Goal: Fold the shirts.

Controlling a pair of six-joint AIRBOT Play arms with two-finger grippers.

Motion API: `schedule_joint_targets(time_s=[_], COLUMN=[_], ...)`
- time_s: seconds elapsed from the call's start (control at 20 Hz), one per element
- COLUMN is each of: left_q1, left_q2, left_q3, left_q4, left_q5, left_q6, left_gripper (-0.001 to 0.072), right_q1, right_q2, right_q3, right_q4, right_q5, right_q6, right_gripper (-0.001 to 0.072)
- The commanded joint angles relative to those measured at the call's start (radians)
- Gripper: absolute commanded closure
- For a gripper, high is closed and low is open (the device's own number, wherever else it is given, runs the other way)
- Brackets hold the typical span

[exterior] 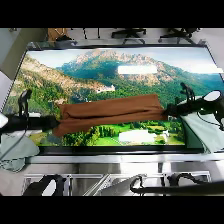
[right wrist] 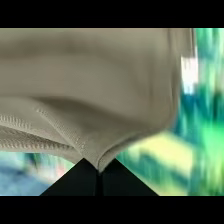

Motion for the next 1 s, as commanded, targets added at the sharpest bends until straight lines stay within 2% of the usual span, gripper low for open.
schedule_joint_targets(time_s=[0.0, 0.2, 0.35, 0.45, 0.5, 0.55, 0.6, 0.65, 0.75, 0.95], left_q1=[-0.052, -0.082, -0.081, -0.082, -0.082, -0.082, -0.079, -0.070, -0.053, -0.014], left_q2=[-0.255, -0.533, -0.673, -0.732, -0.755, -0.770, -0.778, -0.777, -0.777, -0.777], left_q3=[0.184, 0.312, 0.375, 0.417, 0.443, 0.473, 0.505, 0.534, 0.608, 0.719], left_q4=[-0.002, 0.007, 0.006, -0.003, -0.002, -0.002, -0.002, -0.002, -0.002, -0.003], left_q5=[0.090, 0.151, 0.188, 0.158, 0.122, 0.086, 0.054, 0.039, -0.024, -0.182], left_q6=[0.027, 0.027, 0.032, 0.040, 0.041, 0.041, 0.037, 0.035, 0.000, -0.035], left_gripper=[0.0690, 0.0689, 0.0689, 0.0683, 0.0576, 0.0197, 0.0013, 0.0016, 0.0016, 0.0016], right_q1=[0.001, 0.001, 0.001, 0.000, -0.006, -0.016, -0.020, -0.020, -0.019, -0.017], right_q2=[-0.134, -0.325, -0.414, -0.419, -0.412, -0.400, -0.391, -0.389, -0.396, -0.451], right_q3=[0.092, 0.128, 0.145, 0.159, 0.186, 0.226, 0.272, 0.312, 0.355, 0.357], right_q4=[0.200, 0.336, 0.386, 0.380, 0.353, 0.303, 0.228, 0.152, 0.060, 0.063], right_q5=[-0.124, -0.214, -0.235, -0.211, -0.178, -0.133, -0.120, -0.120, -0.124, -0.070], right_q6=[-0.152, -0.302, -0.342, -0.343, -0.346, -0.340, -0.294, -0.238, -0.164, -0.146], right_gripper=[0.0691, 0.0684, 0.0680, 0.0487, 0.0477, 0.0464, 0.0283, 0.0205, 0.0204, 0.0205])
